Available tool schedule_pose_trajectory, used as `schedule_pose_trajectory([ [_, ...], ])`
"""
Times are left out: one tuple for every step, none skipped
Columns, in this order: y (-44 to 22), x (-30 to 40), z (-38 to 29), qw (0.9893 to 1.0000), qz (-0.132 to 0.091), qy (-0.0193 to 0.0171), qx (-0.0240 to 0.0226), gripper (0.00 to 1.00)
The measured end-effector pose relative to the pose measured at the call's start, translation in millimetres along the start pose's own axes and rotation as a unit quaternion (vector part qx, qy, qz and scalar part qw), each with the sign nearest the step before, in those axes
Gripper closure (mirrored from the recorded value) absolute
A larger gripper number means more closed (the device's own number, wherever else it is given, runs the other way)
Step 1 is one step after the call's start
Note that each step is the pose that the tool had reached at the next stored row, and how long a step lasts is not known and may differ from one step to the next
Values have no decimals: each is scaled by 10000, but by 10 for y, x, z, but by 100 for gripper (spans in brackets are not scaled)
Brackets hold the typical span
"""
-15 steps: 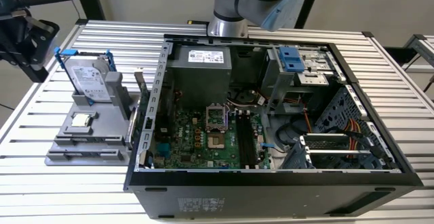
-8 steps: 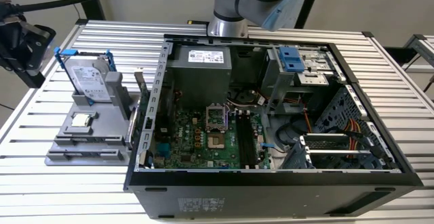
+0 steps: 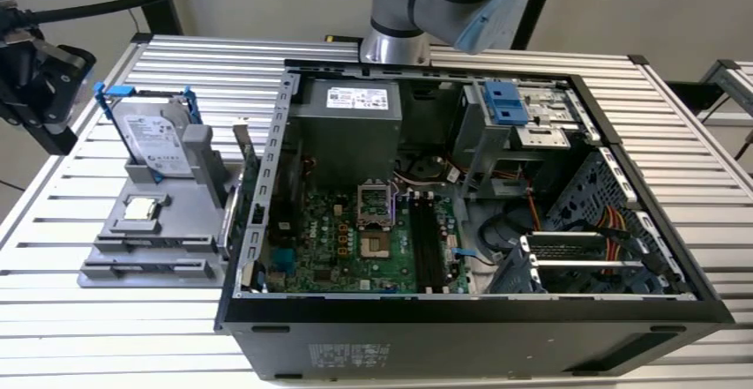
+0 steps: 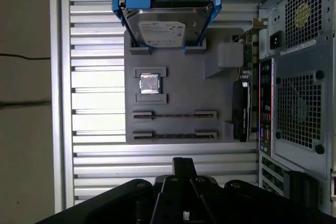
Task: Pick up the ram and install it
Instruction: 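Pick up the ram and move it above insertion slot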
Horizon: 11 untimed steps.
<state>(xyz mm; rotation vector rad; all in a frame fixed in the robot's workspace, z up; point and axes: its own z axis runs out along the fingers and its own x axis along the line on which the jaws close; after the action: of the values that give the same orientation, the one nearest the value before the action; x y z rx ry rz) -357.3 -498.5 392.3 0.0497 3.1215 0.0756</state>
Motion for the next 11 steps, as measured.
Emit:
schedule_pose_trajectory([
  [0, 0, 0, 10000, 0, 0, 0, 100],
  [0, 0, 1, 10000, -3, 0, -1, 100],
  [-1, 1, 1, 10000, -9, 0, -1, 100],
  [-1, 2, 0, 10000, -16, 1, -1, 100],
  [0, 3, 0, 10000, -24, 1, 0, 100],
  [0, 4, 0, 10000, -32, 2, -1, 100],
  [0, 4, 0, 10000, -41, 2, -1, 100],
  [0, 5, 0, 10000, -48, 2, -1, 100],
  [0, 6, 0, 10000, -52, 3, -1, 100],
  [0, 6, 0, 10000, -55, 3, -1, 100],
  [0, 6, 0, 10000, -58, 3, -1, 100],
])
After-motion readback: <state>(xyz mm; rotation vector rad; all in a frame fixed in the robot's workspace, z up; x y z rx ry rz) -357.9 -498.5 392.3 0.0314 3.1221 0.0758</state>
